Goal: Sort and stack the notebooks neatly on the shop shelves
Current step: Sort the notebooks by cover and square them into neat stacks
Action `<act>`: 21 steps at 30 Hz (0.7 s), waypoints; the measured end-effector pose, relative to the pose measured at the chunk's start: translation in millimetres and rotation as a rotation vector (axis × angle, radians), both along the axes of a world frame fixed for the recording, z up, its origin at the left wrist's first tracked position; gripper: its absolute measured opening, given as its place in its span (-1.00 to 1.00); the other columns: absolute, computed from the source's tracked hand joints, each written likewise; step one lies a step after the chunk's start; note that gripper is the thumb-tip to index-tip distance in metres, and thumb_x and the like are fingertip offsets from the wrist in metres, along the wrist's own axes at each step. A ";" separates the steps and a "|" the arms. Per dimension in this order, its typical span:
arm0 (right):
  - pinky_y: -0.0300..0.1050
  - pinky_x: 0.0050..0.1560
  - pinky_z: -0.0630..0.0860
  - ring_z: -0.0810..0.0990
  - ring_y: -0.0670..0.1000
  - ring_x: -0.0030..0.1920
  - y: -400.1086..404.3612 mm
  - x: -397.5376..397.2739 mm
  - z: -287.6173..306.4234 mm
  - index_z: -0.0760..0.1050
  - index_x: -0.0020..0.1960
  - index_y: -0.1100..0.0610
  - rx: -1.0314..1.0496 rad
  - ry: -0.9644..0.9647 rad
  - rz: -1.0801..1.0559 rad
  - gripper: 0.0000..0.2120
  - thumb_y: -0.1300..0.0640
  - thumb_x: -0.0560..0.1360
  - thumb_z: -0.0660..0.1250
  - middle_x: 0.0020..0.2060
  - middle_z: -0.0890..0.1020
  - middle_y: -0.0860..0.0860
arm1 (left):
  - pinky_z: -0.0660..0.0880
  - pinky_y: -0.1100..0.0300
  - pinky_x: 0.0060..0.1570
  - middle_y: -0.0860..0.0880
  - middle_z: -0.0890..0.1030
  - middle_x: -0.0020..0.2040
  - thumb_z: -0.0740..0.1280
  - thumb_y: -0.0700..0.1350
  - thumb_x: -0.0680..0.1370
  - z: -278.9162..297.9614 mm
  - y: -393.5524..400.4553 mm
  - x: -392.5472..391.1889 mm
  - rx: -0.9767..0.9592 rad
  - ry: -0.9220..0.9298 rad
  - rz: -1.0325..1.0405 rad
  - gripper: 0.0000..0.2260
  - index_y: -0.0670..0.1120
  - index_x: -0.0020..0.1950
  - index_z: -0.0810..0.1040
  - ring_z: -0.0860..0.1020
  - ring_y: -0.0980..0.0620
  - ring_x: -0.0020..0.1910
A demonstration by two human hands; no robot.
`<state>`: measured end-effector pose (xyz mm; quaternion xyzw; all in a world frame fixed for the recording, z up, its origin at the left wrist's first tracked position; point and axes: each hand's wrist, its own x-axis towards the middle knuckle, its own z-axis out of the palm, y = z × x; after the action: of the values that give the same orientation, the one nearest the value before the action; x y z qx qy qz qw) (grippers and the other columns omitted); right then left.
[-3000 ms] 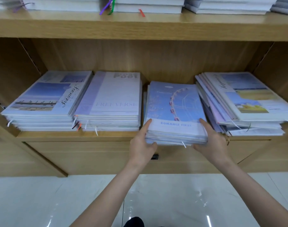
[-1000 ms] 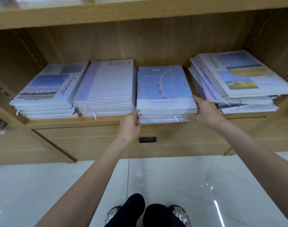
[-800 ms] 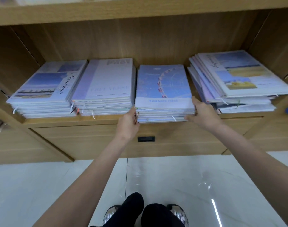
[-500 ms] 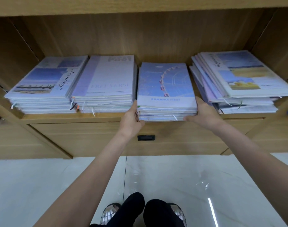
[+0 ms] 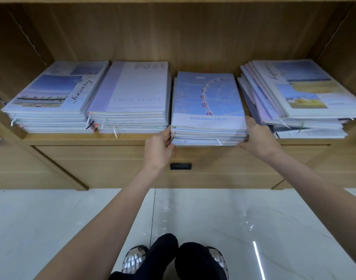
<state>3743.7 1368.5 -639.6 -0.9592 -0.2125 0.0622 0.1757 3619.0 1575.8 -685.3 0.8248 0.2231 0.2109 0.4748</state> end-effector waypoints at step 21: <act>0.07 0.08 0.49 0.51 0.23 0.13 0.7 -2.2 8.6 0.38 0.24 0.26 0.025 0.008 -0.005 -0.43 0.25 0.30 0.53 0.06 0.58 0.23 | 0.43 0.07 0.18 -0.06 0.54 0.02 0.26 -0.44 0.43 -5.8 -2.7 -2.7 -0.111 0.088 -0.093 -0.31 -0.04 0.50 0.18 0.49 0.03 -0.01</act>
<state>3741.5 1369.2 -631.1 -0.9572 -0.2100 0.0630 0.1888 3616.3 1573.1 -691.0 0.8152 0.2164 0.1394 0.5189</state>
